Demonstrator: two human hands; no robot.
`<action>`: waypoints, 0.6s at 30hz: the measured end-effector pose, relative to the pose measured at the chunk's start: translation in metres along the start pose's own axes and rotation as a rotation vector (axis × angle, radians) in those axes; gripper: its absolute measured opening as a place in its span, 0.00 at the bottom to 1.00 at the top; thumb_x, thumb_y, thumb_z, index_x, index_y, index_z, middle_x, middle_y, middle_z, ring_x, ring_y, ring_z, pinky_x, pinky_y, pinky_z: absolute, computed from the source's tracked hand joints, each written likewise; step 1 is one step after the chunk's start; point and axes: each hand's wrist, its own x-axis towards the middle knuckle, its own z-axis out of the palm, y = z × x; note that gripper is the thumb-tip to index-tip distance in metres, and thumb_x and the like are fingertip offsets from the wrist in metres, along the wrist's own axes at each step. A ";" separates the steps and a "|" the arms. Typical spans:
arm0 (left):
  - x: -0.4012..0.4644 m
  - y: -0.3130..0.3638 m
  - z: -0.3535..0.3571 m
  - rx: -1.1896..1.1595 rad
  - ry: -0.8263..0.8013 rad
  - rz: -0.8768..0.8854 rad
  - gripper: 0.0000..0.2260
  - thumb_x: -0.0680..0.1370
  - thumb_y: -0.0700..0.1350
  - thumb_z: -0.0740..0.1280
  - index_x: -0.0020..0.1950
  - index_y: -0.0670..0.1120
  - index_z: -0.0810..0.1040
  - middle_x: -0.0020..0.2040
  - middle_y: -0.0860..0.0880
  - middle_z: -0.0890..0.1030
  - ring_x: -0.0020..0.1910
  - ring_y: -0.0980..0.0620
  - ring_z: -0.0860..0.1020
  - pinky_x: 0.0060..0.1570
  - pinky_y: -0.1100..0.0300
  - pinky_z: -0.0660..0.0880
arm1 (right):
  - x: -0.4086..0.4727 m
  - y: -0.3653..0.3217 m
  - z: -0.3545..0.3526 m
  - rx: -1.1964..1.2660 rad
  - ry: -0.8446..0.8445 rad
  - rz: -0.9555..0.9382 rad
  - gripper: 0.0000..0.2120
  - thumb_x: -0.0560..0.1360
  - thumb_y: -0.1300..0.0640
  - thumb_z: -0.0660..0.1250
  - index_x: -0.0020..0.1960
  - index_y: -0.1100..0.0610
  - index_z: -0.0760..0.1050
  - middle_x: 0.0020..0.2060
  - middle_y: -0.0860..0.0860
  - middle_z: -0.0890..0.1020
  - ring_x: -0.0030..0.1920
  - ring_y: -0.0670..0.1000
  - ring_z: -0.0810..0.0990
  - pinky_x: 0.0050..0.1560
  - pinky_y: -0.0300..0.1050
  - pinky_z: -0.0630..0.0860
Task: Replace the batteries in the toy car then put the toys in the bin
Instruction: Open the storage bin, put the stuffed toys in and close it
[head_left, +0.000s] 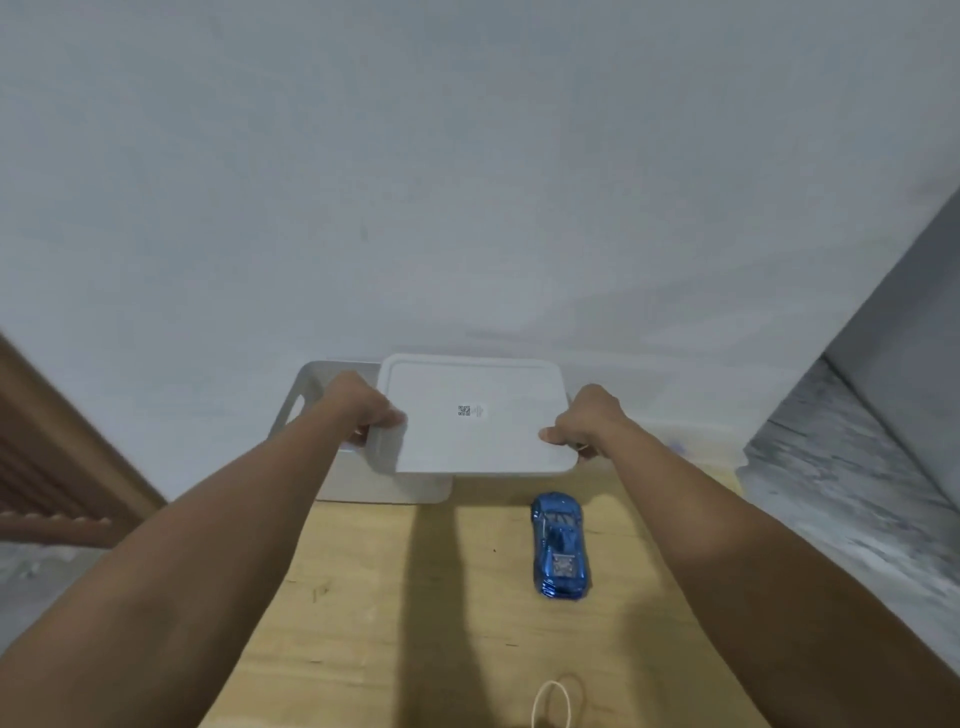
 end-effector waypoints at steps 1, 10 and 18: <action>0.005 -0.004 -0.010 0.010 0.020 -0.011 0.13 0.69 0.39 0.78 0.41 0.37 0.74 0.36 0.40 0.78 0.33 0.44 0.78 0.30 0.52 0.79 | 0.001 -0.010 0.009 -0.007 -0.004 -0.018 0.17 0.67 0.56 0.79 0.40 0.62 0.72 0.40 0.58 0.81 0.41 0.58 0.83 0.43 0.50 0.83; 0.050 -0.046 -0.078 0.165 0.181 0.020 0.17 0.68 0.41 0.78 0.37 0.41 0.70 0.38 0.41 0.78 0.37 0.40 0.78 0.27 0.54 0.73 | 0.012 -0.078 0.076 -0.086 -0.017 -0.117 0.09 0.70 0.63 0.70 0.37 0.60 0.70 0.31 0.55 0.79 0.32 0.58 0.84 0.38 0.48 0.82; 0.079 -0.061 -0.091 0.187 0.251 0.020 0.13 0.68 0.42 0.75 0.38 0.42 0.70 0.38 0.45 0.75 0.39 0.44 0.76 0.38 0.57 0.72 | 0.020 -0.099 0.111 -0.141 0.033 -0.082 0.01 0.69 0.66 0.64 0.39 0.62 0.73 0.35 0.58 0.83 0.29 0.57 0.83 0.32 0.46 0.82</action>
